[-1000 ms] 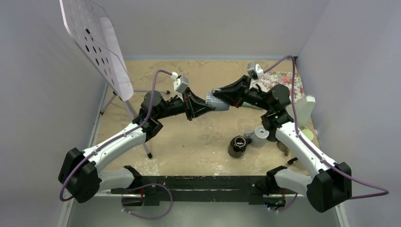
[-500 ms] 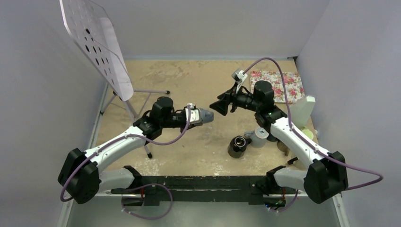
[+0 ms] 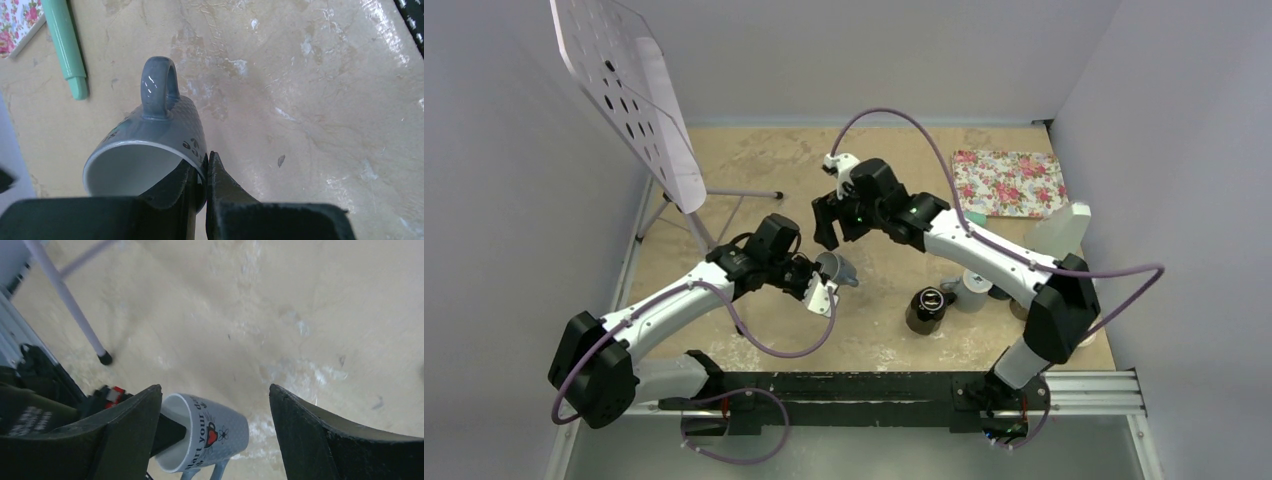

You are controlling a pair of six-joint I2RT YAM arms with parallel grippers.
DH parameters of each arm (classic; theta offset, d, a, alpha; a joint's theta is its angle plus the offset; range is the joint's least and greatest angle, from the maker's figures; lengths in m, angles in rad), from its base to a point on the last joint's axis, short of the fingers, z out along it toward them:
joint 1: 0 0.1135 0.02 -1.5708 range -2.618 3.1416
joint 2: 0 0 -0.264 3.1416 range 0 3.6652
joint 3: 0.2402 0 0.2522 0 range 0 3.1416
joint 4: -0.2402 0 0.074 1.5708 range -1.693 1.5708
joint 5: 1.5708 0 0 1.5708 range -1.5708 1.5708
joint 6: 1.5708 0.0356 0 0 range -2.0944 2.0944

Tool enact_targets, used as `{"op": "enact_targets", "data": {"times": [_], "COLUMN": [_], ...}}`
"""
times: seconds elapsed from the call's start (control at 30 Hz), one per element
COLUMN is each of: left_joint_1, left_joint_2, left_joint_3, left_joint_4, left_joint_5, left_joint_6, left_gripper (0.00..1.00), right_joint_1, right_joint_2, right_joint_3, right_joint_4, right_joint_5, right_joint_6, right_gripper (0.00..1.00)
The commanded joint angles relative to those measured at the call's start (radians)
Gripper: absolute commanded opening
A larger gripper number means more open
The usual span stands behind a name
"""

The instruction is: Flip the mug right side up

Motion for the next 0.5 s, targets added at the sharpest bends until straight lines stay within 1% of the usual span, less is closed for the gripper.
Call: {"op": "enact_targets", "data": {"times": [0.0,0.07,0.17,0.37,0.4,0.47], "left_joint_1": [-0.003,-0.003,-0.003,-0.002,-0.001,-0.001], "left_joint_2": [-0.011,-0.01,-0.007,-0.008,-0.006,-0.004], "left_joint_3": [0.056,0.059,0.063,0.059,0.062,0.068], "left_joint_4": [-0.004,-0.004,-0.004,0.01,0.01,0.006], "left_joint_5": [0.017,0.012,0.004,0.018,0.021,0.028], "left_joint_6": [0.134,0.127,0.117,0.109,0.107,0.105], "left_gripper": [0.0,0.0,0.0,0.0,0.0,0.0], "right_joint_1": [0.04,0.063,0.08,0.087,0.087,0.086], "right_joint_2": [0.047,0.064,0.066,0.106,0.123,0.169], "right_joint_3": [0.077,0.09,0.084,0.087,0.099,0.131], "right_joint_4": [-0.188,-0.212,-0.238,-0.271,-0.268,-0.269], "right_joint_5": [0.092,0.099,0.113,0.191,0.197,0.212], "right_joint_6": [-0.018,-0.028,-0.04,-0.062,-0.064,-0.066], "right_gripper": [0.81,0.79,0.72,0.64,0.61,0.48]}}
